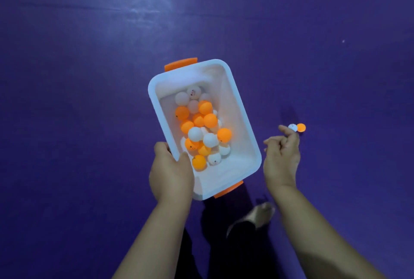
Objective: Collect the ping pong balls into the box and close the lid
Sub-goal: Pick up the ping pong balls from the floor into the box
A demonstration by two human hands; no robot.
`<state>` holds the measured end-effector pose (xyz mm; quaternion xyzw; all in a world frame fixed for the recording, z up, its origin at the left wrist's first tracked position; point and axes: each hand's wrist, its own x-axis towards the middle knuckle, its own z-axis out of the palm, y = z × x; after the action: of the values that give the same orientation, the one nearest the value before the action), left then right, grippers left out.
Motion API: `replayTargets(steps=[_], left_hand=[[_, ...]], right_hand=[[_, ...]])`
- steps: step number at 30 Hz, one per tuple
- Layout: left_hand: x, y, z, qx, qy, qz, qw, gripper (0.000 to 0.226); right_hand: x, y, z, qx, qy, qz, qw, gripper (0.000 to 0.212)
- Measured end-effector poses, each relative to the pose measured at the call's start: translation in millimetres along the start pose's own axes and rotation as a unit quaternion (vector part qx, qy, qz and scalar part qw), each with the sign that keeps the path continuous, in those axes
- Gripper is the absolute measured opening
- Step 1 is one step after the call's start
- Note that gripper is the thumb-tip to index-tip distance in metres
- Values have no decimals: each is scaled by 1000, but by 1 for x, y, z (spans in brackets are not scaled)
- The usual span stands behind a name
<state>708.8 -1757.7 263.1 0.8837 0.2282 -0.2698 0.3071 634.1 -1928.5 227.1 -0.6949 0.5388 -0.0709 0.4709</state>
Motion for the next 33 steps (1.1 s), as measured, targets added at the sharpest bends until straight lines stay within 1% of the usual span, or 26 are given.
replayTargets(steps=[3,8,10,13,15,18,22,24,27,29,31,33], left_hand=[[-10,24,23,17,4,7,1000,11],[-24,60,78,45,1,31,999,13],[-31,74,102,51,2,37,998,13],[-40,94,136,55,3,38,998,14],[-45,104,155,55,0,34,998,16],[-46,112,184,55,-9,25,998,15],[-32,120,220,54,-25,39,997,17],[-21,122,236,54,-33,51,997,19],[-3,119,253,69,-47,71,994,16],[8,116,261,78,-55,80,992,14],[20,115,268,78,-60,86,991,12],[32,113,274,80,-66,93,990,11]], right_hand=[[23,14,-18,7,22,45,999,32],[73,59,-63,7,58,115,992,27],[96,78,-87,-11,71,134,988,29],[129,106,-122,-58,68,163,983,34],[151,124,-142,-100,53,174,978,32],[180,153,-160,-157,5,182,971,28],[218,186,-155,-202,-87,193,956,31],[237,200,-147,-221,-119,194,948,31],[261,216,-130,-283,-187,179,923,26],[273,226,-114,-330,-226,159,902,28],[284,238,-97,-348,-216,148,900,32],[293,252,-81,-341,-170,168,909,43]])
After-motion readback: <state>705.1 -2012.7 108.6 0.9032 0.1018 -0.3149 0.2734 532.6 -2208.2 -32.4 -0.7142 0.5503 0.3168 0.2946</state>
